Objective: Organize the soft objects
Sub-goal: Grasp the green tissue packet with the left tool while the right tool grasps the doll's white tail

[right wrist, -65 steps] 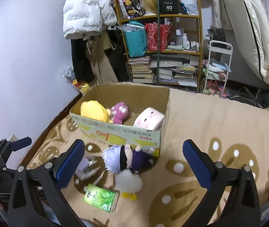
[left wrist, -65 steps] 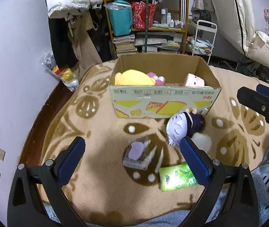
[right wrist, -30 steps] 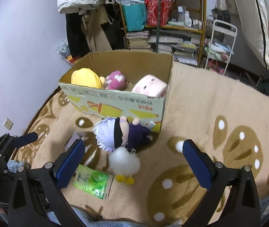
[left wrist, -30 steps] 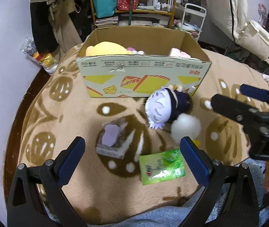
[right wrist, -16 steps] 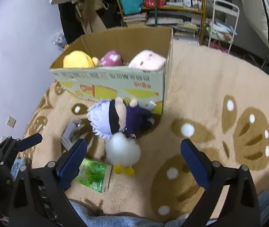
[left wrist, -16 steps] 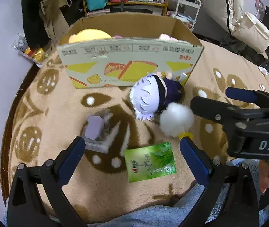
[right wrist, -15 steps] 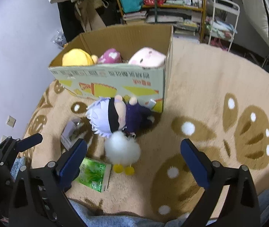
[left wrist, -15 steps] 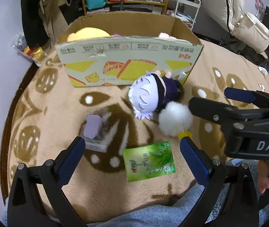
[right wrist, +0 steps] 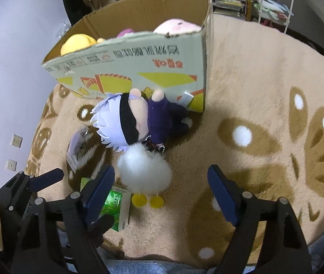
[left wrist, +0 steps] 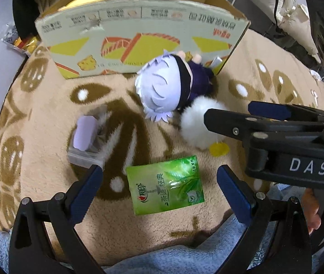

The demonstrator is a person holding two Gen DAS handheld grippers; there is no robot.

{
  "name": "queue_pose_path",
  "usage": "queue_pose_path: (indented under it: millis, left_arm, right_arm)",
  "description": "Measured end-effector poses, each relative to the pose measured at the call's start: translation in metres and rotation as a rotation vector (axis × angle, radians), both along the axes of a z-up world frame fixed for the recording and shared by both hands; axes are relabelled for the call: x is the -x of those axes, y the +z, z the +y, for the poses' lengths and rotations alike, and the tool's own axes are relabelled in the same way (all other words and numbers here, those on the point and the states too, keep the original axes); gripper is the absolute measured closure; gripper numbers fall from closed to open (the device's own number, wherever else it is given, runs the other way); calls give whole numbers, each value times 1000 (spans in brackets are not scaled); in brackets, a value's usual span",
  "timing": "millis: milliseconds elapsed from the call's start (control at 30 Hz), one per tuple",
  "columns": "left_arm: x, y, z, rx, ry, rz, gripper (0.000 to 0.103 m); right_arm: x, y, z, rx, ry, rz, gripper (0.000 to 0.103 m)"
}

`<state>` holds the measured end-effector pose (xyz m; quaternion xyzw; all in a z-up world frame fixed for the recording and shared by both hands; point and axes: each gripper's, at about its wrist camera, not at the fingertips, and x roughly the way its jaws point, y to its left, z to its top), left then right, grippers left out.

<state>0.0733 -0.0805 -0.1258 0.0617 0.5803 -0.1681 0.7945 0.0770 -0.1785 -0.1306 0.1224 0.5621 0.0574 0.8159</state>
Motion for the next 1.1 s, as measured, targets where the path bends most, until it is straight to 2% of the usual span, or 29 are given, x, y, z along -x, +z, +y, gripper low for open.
queue_pose_path:
  millis: [100, 233, 567, 733, 967, 1100]
  left_arm:
    - [-1, -7, -2, -14, -5, 21, 4]
    - [-2, -14, -5, -34, -20, 41, 4]
    - [-3, -28, -15, -51, -54, 95, 7]
    - [-7, -39, -20, -60, -60, 137, 20]
    - [-8, -44, -23, -71, -58, 128, 24]
    - [-9, -42, -18, -72, -40, 122, 24]
  right_arm:
    - [-4, -6, 3, 8, 12, 16, 19]
    - [-7, -13, 6, -11, 28, 42, 39]
    - [-13, -25, 7, -37, 27, 77, 39]
    - [-15, -27, 10, -29, 19, 88, 39]
    - [-15, -27, 8, -15, 21, 101, 44]
    - [-15, -25, 11, 5, 36, 94, 53]
